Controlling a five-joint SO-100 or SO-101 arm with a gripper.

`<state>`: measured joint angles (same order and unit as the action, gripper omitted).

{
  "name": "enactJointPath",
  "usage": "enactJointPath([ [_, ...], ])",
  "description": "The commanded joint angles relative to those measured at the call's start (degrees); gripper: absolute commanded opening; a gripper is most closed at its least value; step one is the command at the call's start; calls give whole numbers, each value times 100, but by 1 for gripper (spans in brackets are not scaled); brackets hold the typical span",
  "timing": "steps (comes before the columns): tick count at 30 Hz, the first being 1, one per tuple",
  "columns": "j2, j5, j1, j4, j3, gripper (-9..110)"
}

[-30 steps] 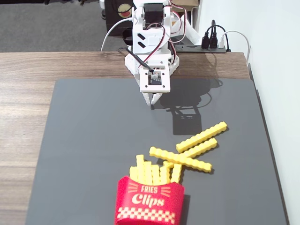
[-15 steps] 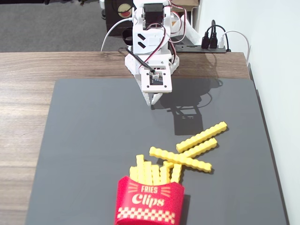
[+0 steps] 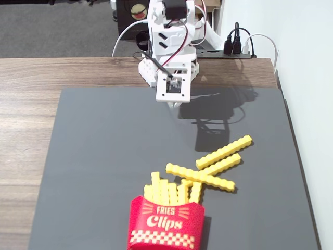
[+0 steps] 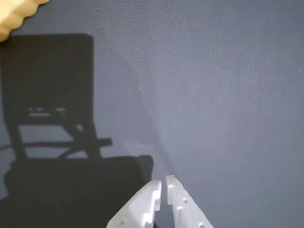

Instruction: Grab a fry

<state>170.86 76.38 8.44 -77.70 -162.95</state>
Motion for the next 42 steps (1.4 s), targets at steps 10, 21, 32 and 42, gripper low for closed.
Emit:
enactJointPath([
  [10,-2004,-2549,1433,141,1512,0],
  [21,-3858,-4008,2048,457,2689,0],
  [32,-5221,-5001,2180,510,3999,3],
  [42,-6425,-5563,2373,686,4772,20],
])
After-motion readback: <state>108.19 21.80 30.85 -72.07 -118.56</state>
